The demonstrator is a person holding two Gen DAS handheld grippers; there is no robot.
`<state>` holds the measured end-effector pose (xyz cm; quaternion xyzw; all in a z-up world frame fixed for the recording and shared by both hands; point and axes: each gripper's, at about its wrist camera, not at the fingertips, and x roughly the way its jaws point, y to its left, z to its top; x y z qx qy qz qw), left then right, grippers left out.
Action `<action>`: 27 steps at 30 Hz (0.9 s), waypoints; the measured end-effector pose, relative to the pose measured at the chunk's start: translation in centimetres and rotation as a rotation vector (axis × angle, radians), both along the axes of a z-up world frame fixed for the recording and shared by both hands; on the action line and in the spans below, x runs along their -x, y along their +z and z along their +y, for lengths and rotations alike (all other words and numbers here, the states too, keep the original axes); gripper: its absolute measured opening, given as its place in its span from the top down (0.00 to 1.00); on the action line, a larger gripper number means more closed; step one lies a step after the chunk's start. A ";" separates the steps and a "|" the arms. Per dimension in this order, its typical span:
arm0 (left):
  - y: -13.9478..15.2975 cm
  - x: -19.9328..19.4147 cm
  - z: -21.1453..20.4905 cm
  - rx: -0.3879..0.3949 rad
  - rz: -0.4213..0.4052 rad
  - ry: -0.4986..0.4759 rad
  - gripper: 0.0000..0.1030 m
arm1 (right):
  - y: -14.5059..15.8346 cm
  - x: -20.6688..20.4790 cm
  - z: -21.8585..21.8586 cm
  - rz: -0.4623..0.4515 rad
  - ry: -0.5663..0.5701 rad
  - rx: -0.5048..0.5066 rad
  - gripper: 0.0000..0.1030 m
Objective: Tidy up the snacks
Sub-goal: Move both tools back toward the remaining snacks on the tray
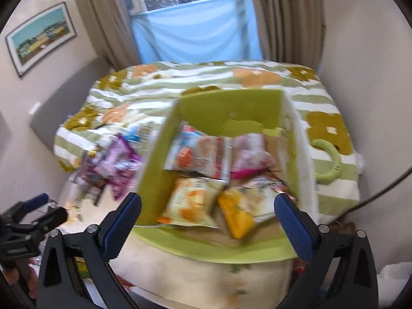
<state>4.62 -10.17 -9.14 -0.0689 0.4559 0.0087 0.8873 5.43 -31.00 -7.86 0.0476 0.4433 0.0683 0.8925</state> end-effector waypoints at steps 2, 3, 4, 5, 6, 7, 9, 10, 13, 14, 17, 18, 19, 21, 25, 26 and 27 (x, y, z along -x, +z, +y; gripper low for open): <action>0.3 0.3 1.9 0.002 -0.012 0.022 0.00 | 0.3 0.1 1.7 -0.004 0.011 -0.021 0.00; 0.5 0.4 2.9 0.005 -0.020 0.029 0.00 | 0.4 0.2 2.6 -0.010 0.013 -0.028 0.00; 0.6 0.3 3.6 0.006 -0.025 0.031 0.00 | 0.5 0.2 3.5 -0.013 0.014 -0.029 0.00; 0.7 0.2 4.5 0.007 -0.029 0.031 0.00 | 0.5 0.3 4.7 -0.016 0.016 -0.031 0.00; 0.7 0.0 5.5 0.008 -0.031 0.025 0.00 | 0.3 0.3 5.5 -0.016 0.017 -0.033 0.00; 0.7 -0.3 6.2 0.008 -0.032 0.016 0.00 | 0.1 0.3 6.3 -0.014 0.012 -0.033 0.00; 0.4 -1.4 7.9 0.010 -0.020 -0.016 0.00 | -0.6 0.1 8.1 -0.002 -0.010 -0.034 0.00; 0.3 -1.9 8.4 0.010 -0.012 -0.027 0.00 | -0.9 0.0 8.9 0.011 -0.024 -0.039 0.00; -0.3 -3.7 10.2 0.011 0.014 -0.088 0.00 | -2.0 -0.2 11.0 0.038 -0.079 -0.076 0.00; -0.5 -4.3 10.8 0.010 0.021 -0.114 0.00 | -2.3 -0.2 11.7 0.044 -0.099 -0.076 0.01; -1.2 -6.3 12.0 0.005 0.043 -0.189 0.00 | -3.2 -0.3 13.6 0.056 -0.157 -0.070 0.01; -1.4 -6.9 12.3 0.005 0.047 -0.208 0.00 | -3.5 -0.3 14.2 0.059 -0.179 -0.071 0.01; -1.6 -7.7 12.7 0.008 0.052 -0.240 0.00 | -3.8 -0.4 14.6 0.062 -0.205 -0.075 0.01; -2.0 -8.8 12.8 0.013 0.057 -0.285 0.00 | -4.5 -0.3 15.5 0.072 -0.265 -0.080 0.01; -3.2 -11.2 12.8 0.009 0.068 -0.390 0.00 | -6.0 0.6 16.8 0.087 -0.384 -0.096 0.01; -3.6 -11.9 12.7 0.007 0.073 -0.416 0.00 | -6.6 0.8 16.9 0.096 -0.416 -0.109 0.01; -3.9 -12.4 12.5 0.007 0.081 -0.437 0.00 | -7.2 1.0 17.1 0.106 -0.449 -0.124 0.01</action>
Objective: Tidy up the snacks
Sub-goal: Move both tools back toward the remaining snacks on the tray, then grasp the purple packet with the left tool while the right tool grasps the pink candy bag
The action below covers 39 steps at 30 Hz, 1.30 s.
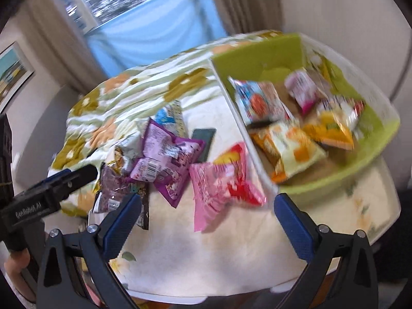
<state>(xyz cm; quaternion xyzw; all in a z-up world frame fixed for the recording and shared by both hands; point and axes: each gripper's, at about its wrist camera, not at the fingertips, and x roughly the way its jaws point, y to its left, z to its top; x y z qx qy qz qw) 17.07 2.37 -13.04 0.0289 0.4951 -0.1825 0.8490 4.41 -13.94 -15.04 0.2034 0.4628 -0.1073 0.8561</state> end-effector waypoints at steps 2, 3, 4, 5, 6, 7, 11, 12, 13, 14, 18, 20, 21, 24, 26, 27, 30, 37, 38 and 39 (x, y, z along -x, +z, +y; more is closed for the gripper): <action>-0.9 -1.2 -0.5 0.002 0.011 -0.047 0.00 | -1.2 0.3 0.1 0.012 -0.059 -0.023 0.01; -1.3 -1.6 -0.8 0.002 0.014 -0.062 0.00 | -1.9 0.4 0.2 0.019 -0.086 -0.037 0.01; -1.9 -2.2 -1.2 -0.001 0.020 -0.083 0.00 | -2.4 0.5 0.2 0.019 -0.109 -0.048 0.01; -2.3 -2.7 -1.5 -0.003 0.023 -0.096 0.00 | -3.0 0.6 0.2 0.019 -0.131 -0.053 0.01; -2.9 -3.1 -1.9 -0.004 0.025 -0.110 0.01 | -3.7 0.6 0.3 0.023 -0.148 -0.055 0.01; -3.3 -3.4 -2.1 -0.005 0.028 -0.120 0.01 | -4.2 0.6 0.3 0.026 -0.160 -0.054 0.01; -5.4 -5.2 -3.2 -0.014 0.050 -0.145 0.01 | -6.0 -0.1 0.8 0.014 -0.185 -0.040 0.01; -5.9 -5.6 -3.5 -0.016 0.055 -0.148 0.01 | -6.5 -0.3 0.9 0.008 -0.189 -0.037 0.01; -6.6 -6.1 -3.8 -0.021 0.061 -0.153 0.01 | -6.8 -0.6 1.0 0.002 -0.191 -0.037 0.00; -6.9 -6.4 -3.9 -0.025 0.064 -0.156 0.01 | -7.4 -0.9 1.0 -0.002 -0.195 -0.040 0.01; -8.4 -7.5 -4.6 -0.029 0.083 -0.163 0.01 | -9.0 -1.8 0.8 -0.021 -0.232 -0.059 0.01; -8.9 -7.8 -5.0 -0.041 0.086 -0.172 0.01 | -9.6 -1.9 0.5 -0.043 -0.261 -0.070 0.01; -9.2 -7.8 -5.1 -0.049 0.086 -0.177 0.01 | -9.9 -2.0 0.4 -0.052 -0.276 -0.073 0.01; -10.0 -8.0 -5.6 -0.062 0.097 -0.190 0.01 | -10.6 -2.6 0.0 -0.062 -0.293 -0.093 0.01; -10.2 -7.9 -5.8 -0.066 0.091 -0.203 0.01 | -11.0 -2.8 -0.3 -0.070 -0.312 -0.102 0.01; -10.3 -7.8 -6.0 -0.076 0.085 -0.210 0.01 | -11.0 -3.0 -0.5 -0.079 -0.322 -0.109 0.01; -10.8 -7.6 -6.6 -0.103 0.086 -0.235 0.04 | -11.2 -3.1 -0.8 -0.084 -0.342 -0.109 0.01; -11.3 -7.2 -7.0 -0.143 0.096 -0.249 0.29 | -10.8 -3.2 -0.6 -0.093 -0.342 -0.081 0.01; -11.3 -7.1 -7.1 -0.151 0.092 -0.251 0.29 | -10.7 -3.3 -0.4 -0.095 -0.336 -0.074 0.01; -11.3 -7.0 -7.0 -0.160 0.093 -0.250 0.31 | -10.8 -3.3 -0.4 -0.096 -0.331 -0.073 0.01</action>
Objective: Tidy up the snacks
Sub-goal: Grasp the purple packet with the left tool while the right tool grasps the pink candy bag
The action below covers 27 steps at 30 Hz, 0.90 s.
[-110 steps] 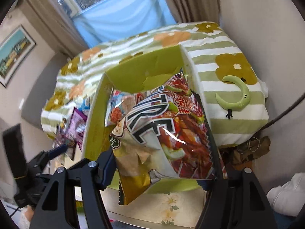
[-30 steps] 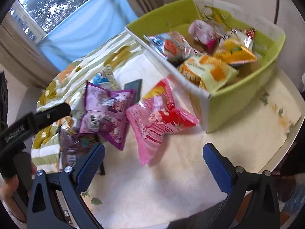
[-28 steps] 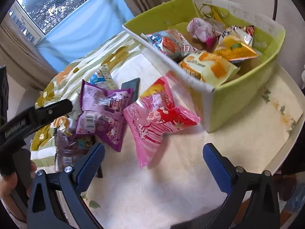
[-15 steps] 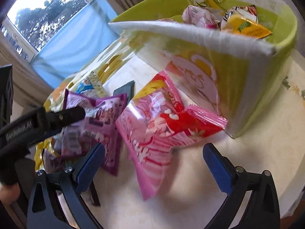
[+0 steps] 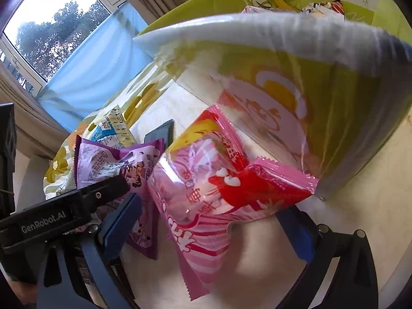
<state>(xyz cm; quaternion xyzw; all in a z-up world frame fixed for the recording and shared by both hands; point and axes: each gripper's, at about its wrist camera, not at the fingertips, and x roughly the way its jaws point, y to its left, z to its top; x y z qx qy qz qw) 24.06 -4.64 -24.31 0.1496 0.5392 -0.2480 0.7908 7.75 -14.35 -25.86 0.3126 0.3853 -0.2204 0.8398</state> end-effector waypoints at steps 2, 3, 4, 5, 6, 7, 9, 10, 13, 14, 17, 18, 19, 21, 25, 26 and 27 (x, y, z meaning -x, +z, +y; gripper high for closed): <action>0.1 0.1 0.2 0.001 0.000 0.002 0.32 | 0.0 -0.1 0.1 0.008 0.006 0.007 0.01; 0.2 0.1 0.4 0.003 0.002 0.003 0.33 | 0.0 -0.4 0.2 0.010 0.010 0.010 0.02; 0.2 0.2 0.5 0.005 0.004 0.002 0.34 | 0.0 -0.4 0.3 0.012 0.016 0.017 0.03; 0.3 0.3 0.7 0.008 0.004 0.003 0.34 | 0.1 -0.4 0.3 0.011 0.024 0.024 0.03; 0.4 0.4 0.8 0.014 0.004 0.006 0.35 | 0.2 -0.4 0.3 0.008 0.030 0.030 0.03; 0.5 0.3 1.0 0.019 0.006 0.010 0.36 | 0.2 -0.3 0.2 0.005 0.034 0.034 0.03; 0.9 0.4 1.4 0.031 0.006 0.022 0.37 | 0.3 -0.2 -0.1 -0.006 0.038 0.034 0.05; 1.0 0.4 1.6 0.035 0.004 0.029 0.38 | 0.3 -0.2 -0.2 -0.011 0.041 0.029 0.09; 1.3 0.7 2.0 0.039 -0.001 0.042 0.39 | 0.3 -0.1 -0.6 -0.022 0.044 0.015 0.17; 1.3 0.7 2.2 0.040 -0.001 0.044 0.39 | 0.2 -0.2 -0.7 -0.022 0.043 0.014 0.19; 1.2 1.0 2.6 0.045 0.003 0.054 0.40 | 0.0 -0.1 -1.1 -0.020 0.054 0.002 0.26; 1.3 1.1 2.7 0.046 0.000 0.056 0.40 | 0.1 -0.1 -1.1 -0.018 0.060 0.007 0.29; 1.3 1.2 2.8 0.046 -0.002 0.057 0.40 | 0.3 0.0 -1.0 -0.016 0.068 0.014 0.32; 1.3 1.4 2.8 0.048 -0.004 0.060 0.41 | 0.8 0.2 -0.7 -0.011 0.083 0.039 0.36; 1.7 1.7 3.0 0.060 -0.009 0.067 0.42 | 1.5 0.1 -0.4 -0.014 0.103 0.060 0.40; 1.8 1.8 3.1 0.063 -0.012 0.068 0.42 | 1.7 0.2 -0.3 -0.015 0.108 0.067 0.41; 2.1 2.0 3.2 0.065 -0.017 0.069 0.42 | 2.0 0.2 -0.2 -0.017 0.113 0.075 0.41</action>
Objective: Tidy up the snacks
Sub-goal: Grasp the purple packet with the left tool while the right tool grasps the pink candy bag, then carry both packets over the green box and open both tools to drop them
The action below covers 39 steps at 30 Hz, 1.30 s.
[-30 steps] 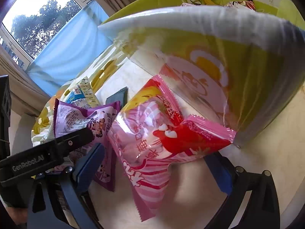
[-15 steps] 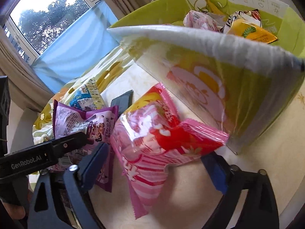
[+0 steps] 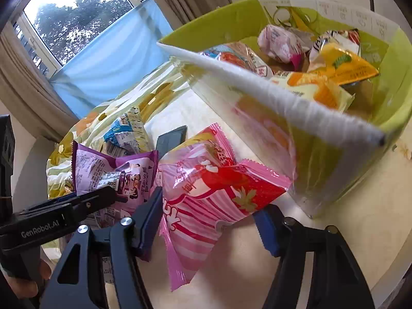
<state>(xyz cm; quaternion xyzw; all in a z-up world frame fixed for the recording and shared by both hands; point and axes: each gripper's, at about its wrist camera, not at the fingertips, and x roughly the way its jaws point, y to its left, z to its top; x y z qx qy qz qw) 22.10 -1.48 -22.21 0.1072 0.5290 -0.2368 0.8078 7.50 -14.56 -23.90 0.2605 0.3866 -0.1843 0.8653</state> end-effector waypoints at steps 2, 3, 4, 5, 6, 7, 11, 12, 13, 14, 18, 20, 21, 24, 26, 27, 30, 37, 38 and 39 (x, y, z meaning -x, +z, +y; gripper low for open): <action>0.4 0.2 0.1 0.002 -0.009 0.001 0.43 | 0.4 0.1 0.2 -0.007 0.012 0.014 0.42; 0.6 0.3 0.1 0.006 -0.012 0.002 0.43 | 0.7 0.1 0.4 -0.013 0.017 0.023 0.42; 0.9 0.4 0.2 0.009 -0.016 0.004 0.43 | 1.0 0.2 0.5 -0.018 0.020 0.028 0.43; 1.3 0.6 0.3 0.013 -0.023 0.006 0.43 | 1.3 0.4 0.6 -0.022 0.025 0.037 0.43; 1.6 0.7 0.4 0.016 -0.027 0.007 0.43 | 1.6 0.6 0.8 -0.024 0.029 0.045 0.43; 1.9 0.8 0.5 0.020 -0.031 0.008 0.43 | 2.0 0.8 0.9 -0.029 0.034 0.051 0.43; 3.8 1.4 1.1 0.044 -0.057 0.018 0.43 | 3.6 1.4 1.4 -0.047 0.056 0.086 0.43; 4.2 1.5 1.3 0.051 -0.063 0.022 0.43 | 4.2 1.6 1.5 -0.054 0.061 0.092 0.43; 4.7 1.6 1.5 0.057 -0.069 0.026 0.43 | 4.5 1.7 1.6 -0.059 0.064 0.093 0.43; 5.2 1.8 1.7 0.065 -0.076 0.031 0.43 | 5.0 1.8 1.6 -0.064 0.068 0.095 0.43; 7.7 2.5 2.6 0.101 -0.106 0.054 0.43 | 7.0 2.0 1.9 -0.084 0.085 0.112 0.43; 8.9 2.9 3.0 0.119 -0.124 0.064 0.43 | 8.1 2.1 2.0 -0.092 0.091 0.124 0.43; 9.7 3.0 3.2 0.133 -0.132 0.069 0.43 | 8.8 2.2 2.0 -0.098 0.094 0.128 0.43; 11.7 3.2 3.6 0.164 -0.154 0.080 0.43 | 10.7 2.5 1.7 -0.116 0.095 0.140 0.43; 12.9 3.4 3.5 0.175 -0.174 0.082 0.43 | 12.0 2.7 1.3 -0.127 0.097 0.146 0.43; 13.7 3.5 3.4 0.179 -0.188 0.083 0.43 | 12.7 2.7 0.9 -0.132 0.098 0.148 0.43; 15.4 3.6 2.5 0.192 -0.214 0.083 0.43 | 14.7 2.6 -0.6 -0.150 0.106 0.149 0.43; 17.1 2.6 -1.4 0.209 -0.223 0.107 0.43 | 17.5 1.7 -5.7 -0.173 0.141 0.150 0.43; 17.1 2.4 -2.2 0.212 -0.223 0.117 0.43 | 17.7 1.4 -6.7 -0.175 0.148 0.153 0.43; 17.1 2.2 -3.2 0.217 -0.221 0.128 0.43 | 17.9 1.2 -7.7 -0.175 0.158 0.155 0.43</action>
